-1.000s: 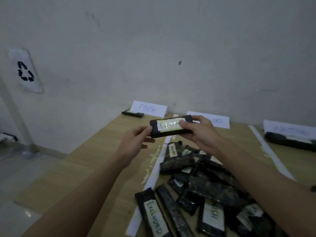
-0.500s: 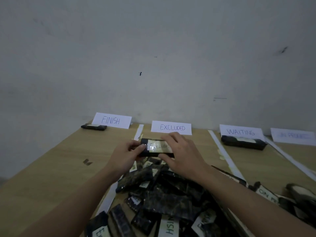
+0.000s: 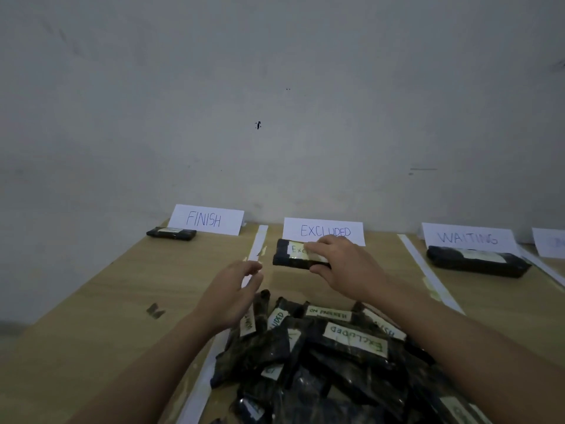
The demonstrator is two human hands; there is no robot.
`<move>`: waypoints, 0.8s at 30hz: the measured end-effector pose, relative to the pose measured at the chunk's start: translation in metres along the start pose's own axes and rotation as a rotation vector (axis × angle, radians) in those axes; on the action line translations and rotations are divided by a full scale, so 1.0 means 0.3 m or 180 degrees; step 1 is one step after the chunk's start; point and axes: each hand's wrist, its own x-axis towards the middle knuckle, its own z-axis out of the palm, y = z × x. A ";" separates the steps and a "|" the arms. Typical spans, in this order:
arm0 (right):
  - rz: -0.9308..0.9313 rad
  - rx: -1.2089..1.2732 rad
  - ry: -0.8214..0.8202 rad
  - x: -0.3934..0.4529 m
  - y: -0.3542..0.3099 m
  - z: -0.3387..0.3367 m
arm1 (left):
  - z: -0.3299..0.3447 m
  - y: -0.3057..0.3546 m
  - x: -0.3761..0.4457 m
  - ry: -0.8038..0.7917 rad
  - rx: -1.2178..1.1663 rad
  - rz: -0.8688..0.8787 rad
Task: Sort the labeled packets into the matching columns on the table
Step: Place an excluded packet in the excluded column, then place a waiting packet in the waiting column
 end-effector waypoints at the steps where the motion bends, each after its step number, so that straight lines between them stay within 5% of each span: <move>1: 0.0084 0.0033 -0.0079 0.034 0.009 0.021 | 0.000 -0.031 0.014 -0.0060 0.0235 0.0028; 9: 0.0422 0.0064 -0.0477 0.298 0.081 0.220 | -0.001 -0.185 0.118 -0.0462 0.1134 0.0162; 24: 0.0174 0.0015 -0.0717 0.344 0.050 0.271 | -0.026 -0.171 0.134 -0.0780 0.0904 0.0437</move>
